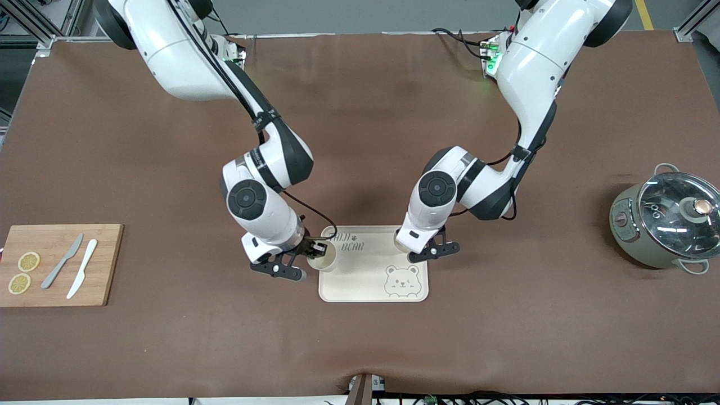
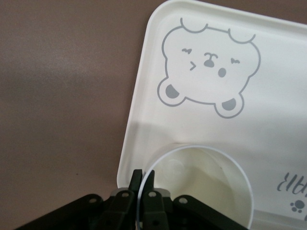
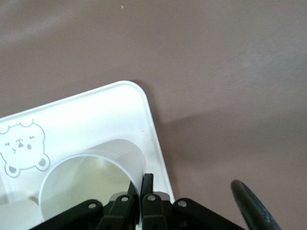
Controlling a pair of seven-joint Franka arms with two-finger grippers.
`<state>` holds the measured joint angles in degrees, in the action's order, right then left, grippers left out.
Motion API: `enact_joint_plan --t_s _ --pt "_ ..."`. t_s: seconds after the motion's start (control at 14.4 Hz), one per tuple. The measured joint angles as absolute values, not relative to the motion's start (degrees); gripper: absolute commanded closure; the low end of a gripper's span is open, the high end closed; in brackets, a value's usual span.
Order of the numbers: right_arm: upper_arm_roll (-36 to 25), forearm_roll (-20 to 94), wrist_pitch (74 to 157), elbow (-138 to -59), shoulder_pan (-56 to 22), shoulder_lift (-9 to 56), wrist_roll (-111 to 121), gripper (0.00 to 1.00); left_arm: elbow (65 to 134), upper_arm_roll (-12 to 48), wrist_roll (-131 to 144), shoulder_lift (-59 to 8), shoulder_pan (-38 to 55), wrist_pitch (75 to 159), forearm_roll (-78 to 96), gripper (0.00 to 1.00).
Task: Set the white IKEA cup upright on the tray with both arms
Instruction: 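Lower both cups upright onto the tray and open both grippers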
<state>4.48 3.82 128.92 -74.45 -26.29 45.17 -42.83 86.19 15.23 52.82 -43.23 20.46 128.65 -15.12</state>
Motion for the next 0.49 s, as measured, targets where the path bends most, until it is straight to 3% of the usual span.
enact_joint_plan --t_s 0.49 --pt "0.3 3.2 130.4 -70.2 -32.5 50.3 -46.4 1.0 86.0 14.3 53.5 -43.3 21.1 130.3 -17.3 1.0"
